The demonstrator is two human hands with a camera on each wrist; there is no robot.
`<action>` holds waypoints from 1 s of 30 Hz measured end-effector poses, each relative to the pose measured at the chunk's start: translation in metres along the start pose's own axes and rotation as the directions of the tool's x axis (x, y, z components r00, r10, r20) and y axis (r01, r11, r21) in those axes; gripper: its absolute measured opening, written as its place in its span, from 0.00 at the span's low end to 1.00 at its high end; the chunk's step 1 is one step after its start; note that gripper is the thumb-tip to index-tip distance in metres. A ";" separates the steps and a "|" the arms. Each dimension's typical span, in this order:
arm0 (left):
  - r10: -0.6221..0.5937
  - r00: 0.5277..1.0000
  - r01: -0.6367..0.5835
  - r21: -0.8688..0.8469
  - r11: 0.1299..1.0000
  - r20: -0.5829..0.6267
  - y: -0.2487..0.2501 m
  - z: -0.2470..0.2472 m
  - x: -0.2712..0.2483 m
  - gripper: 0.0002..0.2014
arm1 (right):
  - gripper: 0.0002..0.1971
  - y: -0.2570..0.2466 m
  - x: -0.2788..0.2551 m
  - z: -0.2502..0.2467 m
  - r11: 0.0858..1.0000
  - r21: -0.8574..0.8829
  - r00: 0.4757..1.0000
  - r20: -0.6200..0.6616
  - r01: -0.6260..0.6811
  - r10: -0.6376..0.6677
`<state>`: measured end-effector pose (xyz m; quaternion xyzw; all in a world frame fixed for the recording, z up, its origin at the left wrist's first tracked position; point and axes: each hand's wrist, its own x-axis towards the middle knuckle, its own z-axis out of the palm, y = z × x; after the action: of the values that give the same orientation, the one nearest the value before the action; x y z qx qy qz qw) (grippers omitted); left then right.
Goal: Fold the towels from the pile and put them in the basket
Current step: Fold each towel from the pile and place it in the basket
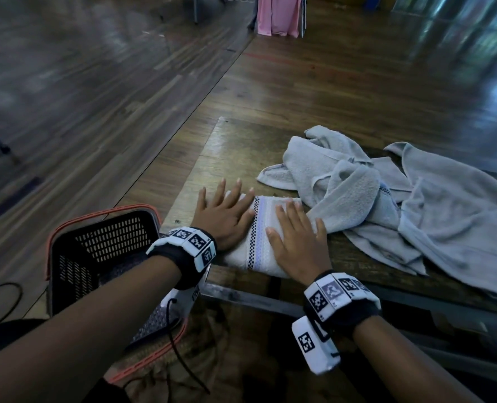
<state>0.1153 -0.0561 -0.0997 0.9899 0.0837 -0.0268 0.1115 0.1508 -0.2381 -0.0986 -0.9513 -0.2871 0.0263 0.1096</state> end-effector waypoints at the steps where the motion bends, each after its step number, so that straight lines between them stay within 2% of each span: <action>1: -0.020 1.000 0.020 0.005 1.000 0.001 -0.005 -0.001 0.000 0.27 | 0.31 0.004 0.000 -0.001 1.000 0.002 1.000 0.007 -0.019 0.019; 3: -0.070 0.997 0.070 0.016 0.997 0.011 -0.014 -0.008 -0.001 0.27 | 0.33 0.014 -0.004 -0.006 0.997 -0.046 0.998 -0.023 -0.054 0.053; 5: -0.091 0.996 0.092 0.068 0.993 -0.020 -0.021 -0.017 -0.004 0.27 | 0.33 0.023 -0.011 -0.017 0.988 -0.136 0.987 -0.151 -0.076 0.055; 7: -0.095 0.990 0.105 0.100 0.989 -0.102 -0.023 -0.026 -0.007 0.24 | 0.27 0.030 -0.017 -0.026 0.980 -0.170 0.960 -0.273 -0.107 0.058; 8: -0.107 0.984 0.120 0.084 0.989 -0.145 -0.024 -0.031 -0.009 0.22 | 0.23 0.032 -0.018 -0.031 0.980 -0.146 0.958 -0.274 -0.133 0.089; 10: -0.161 0.976 0.164 0.007 0.986 -0.145 -0.024 -0.039 -0.012 0.19 | 0.20 0.034 -0.018 -0.036 0.980 -0.005 0.966 -0.171 -0.197 0.193; 12: -0.217 0.975 0.220 -0.085 0.972 0.039 -0.023 -0.043 -0.014 0.22 | 0.27 0.034 -0.016 -0.038 0.947 0.208 0.966 -0.025 -0.246 0.257; 14: -0.225 0.954 0.260 -0.169 0.951 0.199 -0.021 -0.043 -0.015 0.23 | 0.29 0.029 -0.012 -0.038 0.895 0.338 0.957 0.086 -0.290 0.277; 18: -0.210 0.943 0.268 -0.219 0.938 0.257 -0.017 -0.046 -0.020 0.22 | 0.27 0.019 -0.002 -0.037 0.870 0.358 0.938 0.199 -0.338 0.283; 21: -0.235 0.935 0.318 -0.337 0.886 0.264 -0.010 -0.054 -0.030 0.19 | 0.24 0.016 0.000 -0.040 0.773 0.488 0.913 0.266 -0.405 0.310; 24: -0.224 0.926 0.363 -0.550 0.752 0.304 0.000 -0.060 -0.049 0.14 | 0.14 0.015 -0.013 -0.045 0.601 0.666 0.896 0.344 -0.443 0.280; 26: -0.198 0.919 0.391 -0.725 0.567 0.340 0.008 -0.058 -0.070 0.08 | 0.11 0.016 -0.028 -0.048 0.530 0.731 0.903 0.349 -0.430 0.252; 28: -0.200 0.926 0.376 -0.842 0.387 0.321 0.016 -0.051 -0.096 0.06 | 0.17 0.017 -0.048 -0.051 0.503 0.747 0.900 0.345 -0.434 0.265; 30: -0.205 0.930 0.353 -0.897 0.266 0.305 0.020 -0.042 -0.125 0.06 | 0.27 0.018 -0.072 -0.048 0.433 0.775 0.886 0.368 -0.461 0.284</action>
<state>-0.0026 -0.0860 -0.0457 0.7040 0.2486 -0.0555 0.6630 0.1058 -0.3021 -0.0568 -0.8085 -0.0285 0.2721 0.5210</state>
